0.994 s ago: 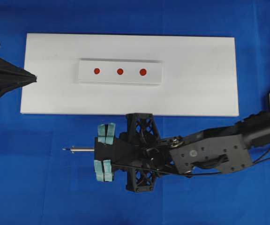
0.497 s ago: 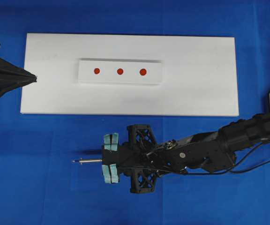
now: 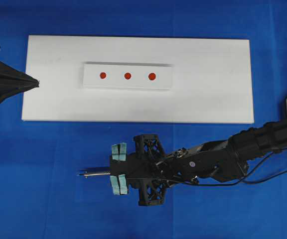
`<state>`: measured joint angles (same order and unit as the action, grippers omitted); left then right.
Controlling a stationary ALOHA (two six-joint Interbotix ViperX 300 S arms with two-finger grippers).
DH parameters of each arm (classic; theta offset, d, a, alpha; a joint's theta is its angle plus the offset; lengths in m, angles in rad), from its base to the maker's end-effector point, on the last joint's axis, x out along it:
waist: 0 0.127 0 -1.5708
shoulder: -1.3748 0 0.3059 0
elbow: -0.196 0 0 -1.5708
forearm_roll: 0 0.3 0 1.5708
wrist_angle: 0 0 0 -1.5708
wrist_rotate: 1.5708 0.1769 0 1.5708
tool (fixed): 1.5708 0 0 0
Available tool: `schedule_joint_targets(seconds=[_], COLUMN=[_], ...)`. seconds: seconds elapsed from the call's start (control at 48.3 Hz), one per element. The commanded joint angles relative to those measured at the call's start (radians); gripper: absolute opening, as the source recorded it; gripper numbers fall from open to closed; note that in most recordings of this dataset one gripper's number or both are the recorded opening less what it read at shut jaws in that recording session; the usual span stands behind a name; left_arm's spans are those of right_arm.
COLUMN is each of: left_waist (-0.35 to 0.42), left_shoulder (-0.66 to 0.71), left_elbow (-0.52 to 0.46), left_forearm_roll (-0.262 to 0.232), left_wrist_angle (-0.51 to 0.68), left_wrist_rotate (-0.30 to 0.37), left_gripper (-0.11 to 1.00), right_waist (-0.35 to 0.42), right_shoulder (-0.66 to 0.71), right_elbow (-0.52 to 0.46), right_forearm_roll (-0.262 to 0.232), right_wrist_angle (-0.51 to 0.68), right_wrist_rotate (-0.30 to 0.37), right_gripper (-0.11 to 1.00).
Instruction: Touch the tip of the soldering iron to the mark.
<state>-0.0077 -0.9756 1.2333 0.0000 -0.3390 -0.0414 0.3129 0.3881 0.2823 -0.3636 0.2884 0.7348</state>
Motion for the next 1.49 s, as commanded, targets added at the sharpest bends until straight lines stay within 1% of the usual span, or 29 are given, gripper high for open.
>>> schedule_joint_targets(seconds=[0.0,0.104,0.145,0.228,0.352,0.414,0.435,0.456,0.601,0.684,0.87,0.953,1.077,1.264,1.388,1.471], left_waist=[-0.003,-0.003,-0.003,-0.003,-0.003,-0.003,-0.003,-0.003,-0.003,-0.003,-0.003,-0.003,-0.003,-0.003,-0.003,-0.003], left_shoulder=[0.003,0.005,0.005,0.005,0.005,0.005,0.005,0.005,0.005,0.005,0.005,0.005,0.005,0.005,0.005,0.005], left_elbow=[-0.009,-0.008,-0.009,-0.009,-0.008,-0.009,-0.009,-0.009,-0.009,-0.009,-0.009,-0.009,-0.009,-0.011,-0.009,-0.009], left_forearm_roll=[0.002,0.002,0.002,0.002,0.002,0.002,0.002,0.002,0.002,0.002,0.002,0.002,0.002,0.002,0.002,0.002], left_wrist_angle=[-0.003,-0.003,-0.003,-0.003,-0.003,-0.002,-0.003,-0.002,-0.002,-0.002,-0.002,-0.002,-0.002,-0.002,-0.002,-0.002], left_wrist_rotate=[0.000,0.000,0.000,0.000,0.000,0.000,0.000,0.000,0.000,0.000,0.000,-0.002,-0.002,-0.002,-0.003,-0.003], left_gripper=[0.00,0.00,0.00,0.00,0.00,0.00,0.00,0.00,0.00,0.00,0.00,0.00,0.00,0.00,0.00,0.00], right_waist=[-0.005,-0.003,-0.003,-0.005,-0.009,-0.011,-0.011,-0.011,-0.011,-0.011,-0.006,0.002,0.011,0.012,0.002,-0.023], right_shoulder=[-0.015,-0.014,-0.014,-0.014,-0.012,-0.012,-0.014,-0.014,-0.026,-0.057,-0.178,-0.241,-0.293,-0.301,-0.301,-0.304], right_elbow=[-0.008,-0.014,-0.014,-0.015,-0.020,-0.023,-0.023,-0.023,-0.029,-0.031,-0.038,-0.044,-0.044,-0.044,-0.044,-0.040], right_forearm_roll=[0.000,0.000,0.000,0.002,0.002,0.002,0.002,0.002,0.002,0.002,-0.003,-0.003,-0.008,-0.011,-0.040,-0.057], right_wrist_angle=[-0.009,-0.011,-0.011,-0.012,-0.011,-0.008,-0.006,-0.005,0.017,0.046,0.140,0.201,0.265,0.305,0.305,0.305], right_wrist_rotate=[0.002,0.002,0.002,0.002,0.015,0.023,0.025,0.025,0.025,0.023,0.015,0.015,0.015,0.012,0.012,0.011], right_gripper=[0.07,0.08,0.14,0.34,0.72,0.88,0.91,0.92,0.85,0.85,0.85,0.85,0.85,0.85,0.84,0.84])
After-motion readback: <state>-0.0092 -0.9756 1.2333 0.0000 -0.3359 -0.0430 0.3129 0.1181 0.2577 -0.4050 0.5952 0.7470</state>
